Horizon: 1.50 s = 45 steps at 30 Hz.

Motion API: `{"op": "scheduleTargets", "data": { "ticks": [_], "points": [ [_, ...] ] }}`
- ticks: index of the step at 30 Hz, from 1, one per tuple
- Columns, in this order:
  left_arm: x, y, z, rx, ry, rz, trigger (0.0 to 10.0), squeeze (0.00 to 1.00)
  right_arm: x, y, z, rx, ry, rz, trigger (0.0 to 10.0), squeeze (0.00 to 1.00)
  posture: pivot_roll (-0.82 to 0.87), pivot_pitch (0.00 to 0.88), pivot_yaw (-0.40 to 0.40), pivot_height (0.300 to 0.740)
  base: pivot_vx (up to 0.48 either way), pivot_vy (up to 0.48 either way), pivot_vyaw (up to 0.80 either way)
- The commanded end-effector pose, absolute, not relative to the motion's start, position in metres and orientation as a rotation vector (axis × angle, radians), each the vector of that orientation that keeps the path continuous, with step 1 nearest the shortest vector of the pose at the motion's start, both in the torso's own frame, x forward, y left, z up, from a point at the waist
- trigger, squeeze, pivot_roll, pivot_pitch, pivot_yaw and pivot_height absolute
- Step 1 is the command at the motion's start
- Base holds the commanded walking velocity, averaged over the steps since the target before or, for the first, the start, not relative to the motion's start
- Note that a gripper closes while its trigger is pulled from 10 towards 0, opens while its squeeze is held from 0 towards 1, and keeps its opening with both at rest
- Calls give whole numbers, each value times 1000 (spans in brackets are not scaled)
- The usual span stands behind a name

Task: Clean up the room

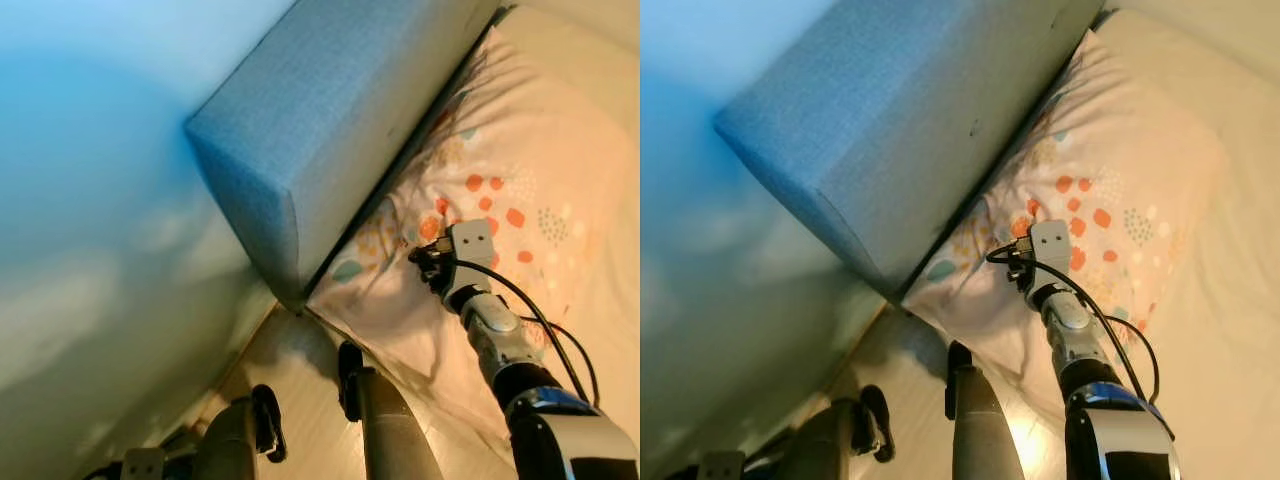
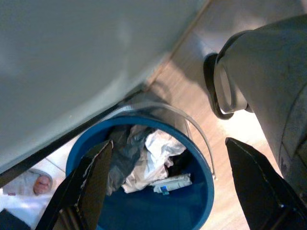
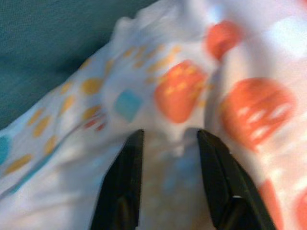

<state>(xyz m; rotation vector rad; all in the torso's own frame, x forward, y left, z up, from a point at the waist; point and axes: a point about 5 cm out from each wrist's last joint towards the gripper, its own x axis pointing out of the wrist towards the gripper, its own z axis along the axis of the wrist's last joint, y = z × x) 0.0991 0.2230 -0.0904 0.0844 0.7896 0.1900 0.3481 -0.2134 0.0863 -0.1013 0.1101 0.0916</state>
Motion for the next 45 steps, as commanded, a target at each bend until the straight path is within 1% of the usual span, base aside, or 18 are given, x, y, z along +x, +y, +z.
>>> {"op": "scheduleTargets", "data": {
  "ticks": [1,3,5,7,8,9,10,11,12,14,15,17,21,22,28,32,40,45],
  "points": [
    [81,219,-98,73,869,172,10000,0,340,-221,74,-66,159,47,10000,1000,46,305,50,740,0,0,0],
    [88,223,-99,68,893,204,10000,0,333,-224,61,-16,220,41,10000,1000,26,267,38,740,0,0,0],
    [91,226,-99,60,901,224,10000,0,329,-222,54,2,253,53,10000,1000,21,255,33,740,0,0,0],
    [94,232,-98,24,912,283,10000,0,310,-204,26,32,353,156,10000,1000,7,212,18,740,0,0,0],
    [94,232,-98,24,912,283,10000,0,310,-204,26,32,353,156,10000,1000,7,212,18,740,0,0,0],
    [94,235,-99,7,927,316,10000,0,298,-188,11,46,402,243,10000,1000,-1,189,11,740,0,0,0],
    [94,238,-99,-14,939,343,10000,0,288,-175,-1,60,447,308,10000,188,-7,175,8,740,0,0,0],
    [94,238,-99,-14,939,343,10000,0,288,-175,-1,60,447,308,10000,188,-7,175,8,740,0,0,0],
    [95,238,-99,-30,950,359,10000,0,280,-165,-9,71,482,351,10000,0,-14,157,8,740,0,0,0],
    [95,237,-101,-41,971,364,10000,0,266,-159,-24,48,563,354,10000,0,-19,139,6,740,0,0,0],
    [95,236,-102,-46,985,366,10000,0,261,-161,-30,22,601,329,10000,0,-25,121,7,740,0,0,0],
    [94,235,-102,-49,994,367,10000,0,258,-163,-33,4,624,311,10000,0,-25,121,7,740,0,0,0],
    [91,229,-105,-64,1029,363,10000,0,230,-183,-55,-45,774,219,10000,0,-24,91,3,740,0,0,0],
    [91,229,-105,-64,1029,363,10000,0,230,-183,-55,-45,774,219,10000,0,-24,91,3,740,0,0,0],
    [86,227,-108,-66,1066,367,10000,0,209,-194,-67,-82,881,193,10000,0,-18,75,6,740,0,0,0],
    [86,227,-108,-65,1075,369,10000,0,207,-193,-69,-90,897,192,10000,0,-17,72,8,740,0,0,0],
    [94,227,-107,-42,1082,355,10000,0,199,-180,-76,-138,958,240,10000,0,-17,68,20,740,0,0,0],
    [97,228,-106,-8,1093,346,10000,0,194,-178,-79,-156,984,248,10000,0,-18,65,25,740,-301,0,0]
  ]
}}
